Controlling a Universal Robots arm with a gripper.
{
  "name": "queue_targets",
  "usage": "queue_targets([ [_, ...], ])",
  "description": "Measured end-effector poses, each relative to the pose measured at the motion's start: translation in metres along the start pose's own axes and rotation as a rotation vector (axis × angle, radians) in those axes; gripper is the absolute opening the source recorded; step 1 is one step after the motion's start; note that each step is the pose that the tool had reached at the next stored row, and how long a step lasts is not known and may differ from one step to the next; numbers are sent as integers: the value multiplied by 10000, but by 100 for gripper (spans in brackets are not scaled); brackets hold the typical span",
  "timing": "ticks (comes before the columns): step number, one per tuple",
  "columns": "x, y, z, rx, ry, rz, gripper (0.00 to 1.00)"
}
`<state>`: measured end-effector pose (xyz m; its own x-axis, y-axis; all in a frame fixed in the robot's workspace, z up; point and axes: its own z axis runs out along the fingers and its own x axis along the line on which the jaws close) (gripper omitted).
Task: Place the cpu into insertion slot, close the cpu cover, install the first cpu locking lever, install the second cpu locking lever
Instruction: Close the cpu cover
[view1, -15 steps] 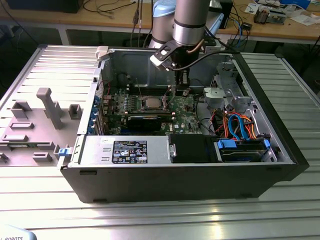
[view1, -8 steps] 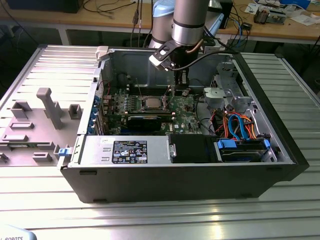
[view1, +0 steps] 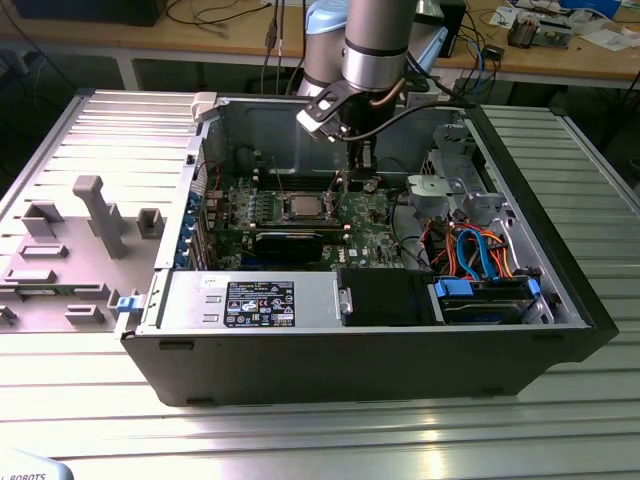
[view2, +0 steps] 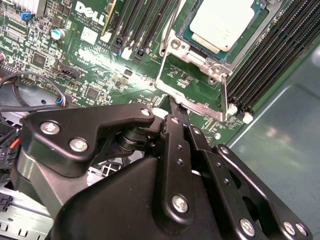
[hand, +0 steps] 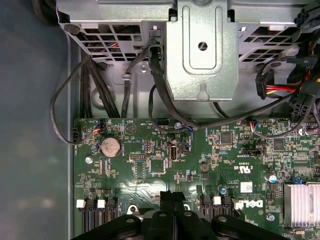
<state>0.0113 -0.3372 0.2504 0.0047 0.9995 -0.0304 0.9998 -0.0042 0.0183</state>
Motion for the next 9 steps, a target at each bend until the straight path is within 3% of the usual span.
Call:
queue_targets([
  [9,0,-14,0,0,0,-1,11],
])
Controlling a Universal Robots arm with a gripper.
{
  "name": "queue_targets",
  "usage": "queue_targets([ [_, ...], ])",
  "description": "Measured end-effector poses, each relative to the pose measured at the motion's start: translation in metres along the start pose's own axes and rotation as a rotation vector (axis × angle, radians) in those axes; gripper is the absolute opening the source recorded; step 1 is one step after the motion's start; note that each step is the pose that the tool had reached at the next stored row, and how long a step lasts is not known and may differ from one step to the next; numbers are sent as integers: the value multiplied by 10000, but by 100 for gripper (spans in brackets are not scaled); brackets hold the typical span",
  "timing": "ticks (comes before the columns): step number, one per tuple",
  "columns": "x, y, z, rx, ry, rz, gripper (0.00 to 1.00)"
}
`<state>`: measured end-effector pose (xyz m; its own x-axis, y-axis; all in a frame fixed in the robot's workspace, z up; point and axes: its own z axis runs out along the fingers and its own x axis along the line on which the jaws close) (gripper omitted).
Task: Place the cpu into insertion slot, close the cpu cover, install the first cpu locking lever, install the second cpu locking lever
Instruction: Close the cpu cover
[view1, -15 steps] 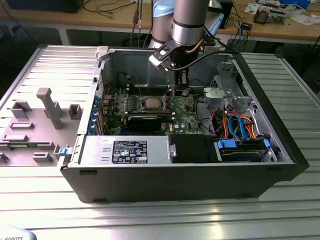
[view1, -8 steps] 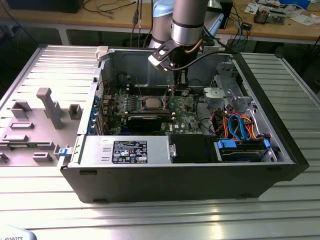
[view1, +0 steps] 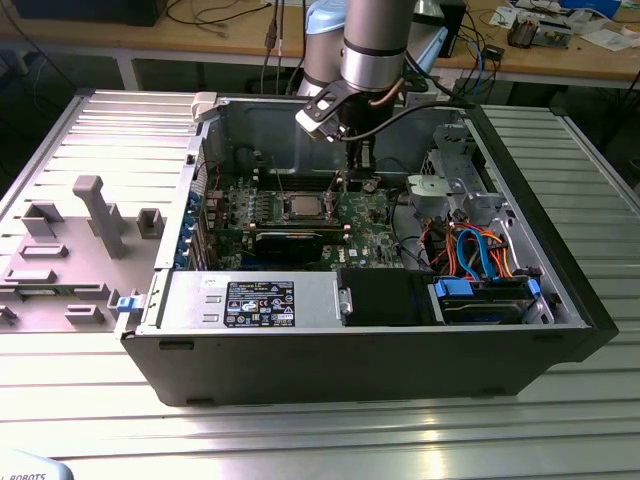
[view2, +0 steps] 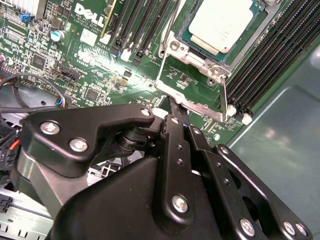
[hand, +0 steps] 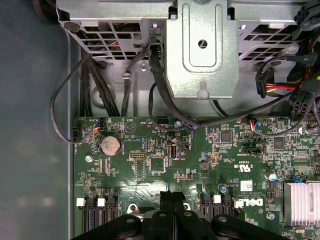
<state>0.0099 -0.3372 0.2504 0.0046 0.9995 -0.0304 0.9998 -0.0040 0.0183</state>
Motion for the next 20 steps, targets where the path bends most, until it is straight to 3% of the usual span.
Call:
queue_targets([
  [20,0,-57,-1,0,1,0,11],
])
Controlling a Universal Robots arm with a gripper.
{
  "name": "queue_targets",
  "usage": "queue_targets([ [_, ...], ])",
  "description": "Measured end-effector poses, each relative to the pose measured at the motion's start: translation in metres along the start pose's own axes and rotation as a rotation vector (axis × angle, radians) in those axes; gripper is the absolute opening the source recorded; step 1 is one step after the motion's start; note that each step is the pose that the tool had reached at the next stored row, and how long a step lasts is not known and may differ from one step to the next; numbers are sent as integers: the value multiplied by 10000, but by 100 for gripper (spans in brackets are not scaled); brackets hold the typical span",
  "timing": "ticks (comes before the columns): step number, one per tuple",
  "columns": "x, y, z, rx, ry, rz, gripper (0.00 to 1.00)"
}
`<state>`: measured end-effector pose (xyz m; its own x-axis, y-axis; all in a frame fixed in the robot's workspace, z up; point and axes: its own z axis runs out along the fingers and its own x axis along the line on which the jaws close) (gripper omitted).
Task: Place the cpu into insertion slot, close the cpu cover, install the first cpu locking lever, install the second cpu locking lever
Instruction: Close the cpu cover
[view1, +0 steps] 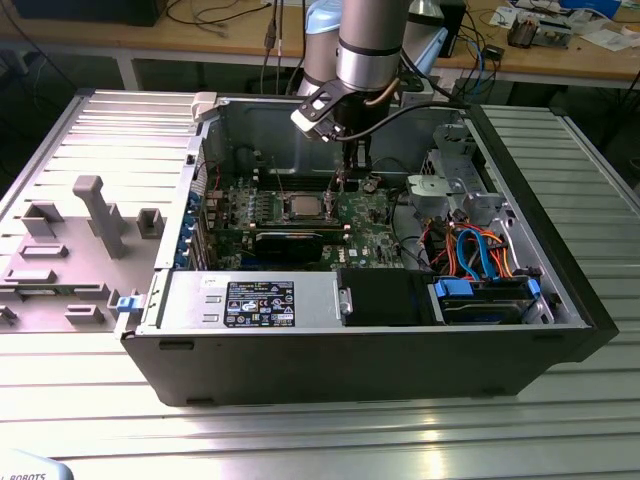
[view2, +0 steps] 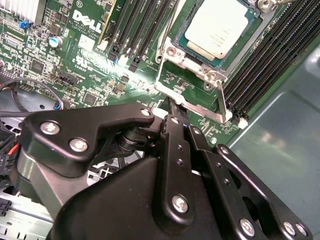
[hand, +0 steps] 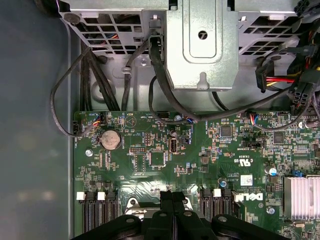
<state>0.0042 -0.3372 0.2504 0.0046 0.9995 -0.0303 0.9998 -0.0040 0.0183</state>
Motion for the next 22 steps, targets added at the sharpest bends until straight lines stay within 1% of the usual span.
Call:
queue_targets([
  [8,-1,-2,-9,0,-1,0,11],
  [17,-1,-35,-10,0,-1,0,11],
  [22,-1,-38,-10,0,-1,0,11],
])
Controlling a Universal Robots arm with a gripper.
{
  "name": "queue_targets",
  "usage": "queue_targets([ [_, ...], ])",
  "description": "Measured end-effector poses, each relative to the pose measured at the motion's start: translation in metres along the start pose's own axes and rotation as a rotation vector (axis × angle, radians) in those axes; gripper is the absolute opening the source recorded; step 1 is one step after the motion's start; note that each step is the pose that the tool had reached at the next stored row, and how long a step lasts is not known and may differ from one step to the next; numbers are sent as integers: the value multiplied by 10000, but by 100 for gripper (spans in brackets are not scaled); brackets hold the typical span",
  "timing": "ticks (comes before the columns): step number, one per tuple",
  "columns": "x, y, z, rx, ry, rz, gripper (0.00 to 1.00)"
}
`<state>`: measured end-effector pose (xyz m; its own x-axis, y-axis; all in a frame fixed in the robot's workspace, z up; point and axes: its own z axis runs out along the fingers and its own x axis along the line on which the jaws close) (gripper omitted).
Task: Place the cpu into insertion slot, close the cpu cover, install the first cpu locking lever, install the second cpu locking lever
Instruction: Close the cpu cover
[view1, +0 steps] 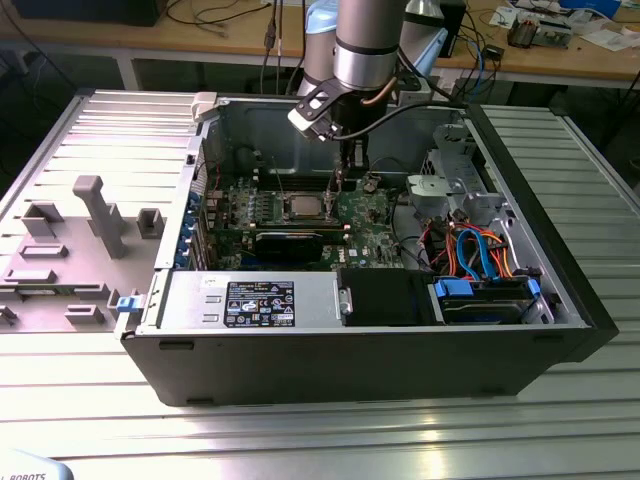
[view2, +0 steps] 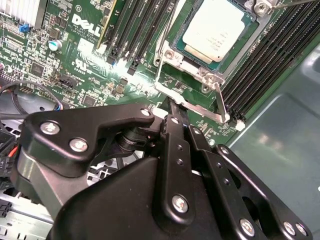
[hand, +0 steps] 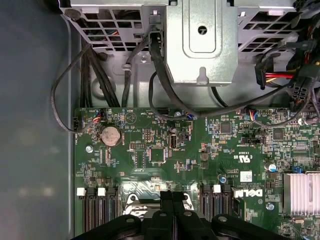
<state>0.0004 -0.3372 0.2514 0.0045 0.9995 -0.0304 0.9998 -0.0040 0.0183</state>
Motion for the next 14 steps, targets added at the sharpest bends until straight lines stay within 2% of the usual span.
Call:
queue_targets([
  [1,0,-11,0,0,0,0,11],
  [3,0,-97,-2,0,0,0,11],
  [10,-1,-141,-3,1,-1,0,11],
  [14,-1,-142,-2,0,0,-2,11],
])
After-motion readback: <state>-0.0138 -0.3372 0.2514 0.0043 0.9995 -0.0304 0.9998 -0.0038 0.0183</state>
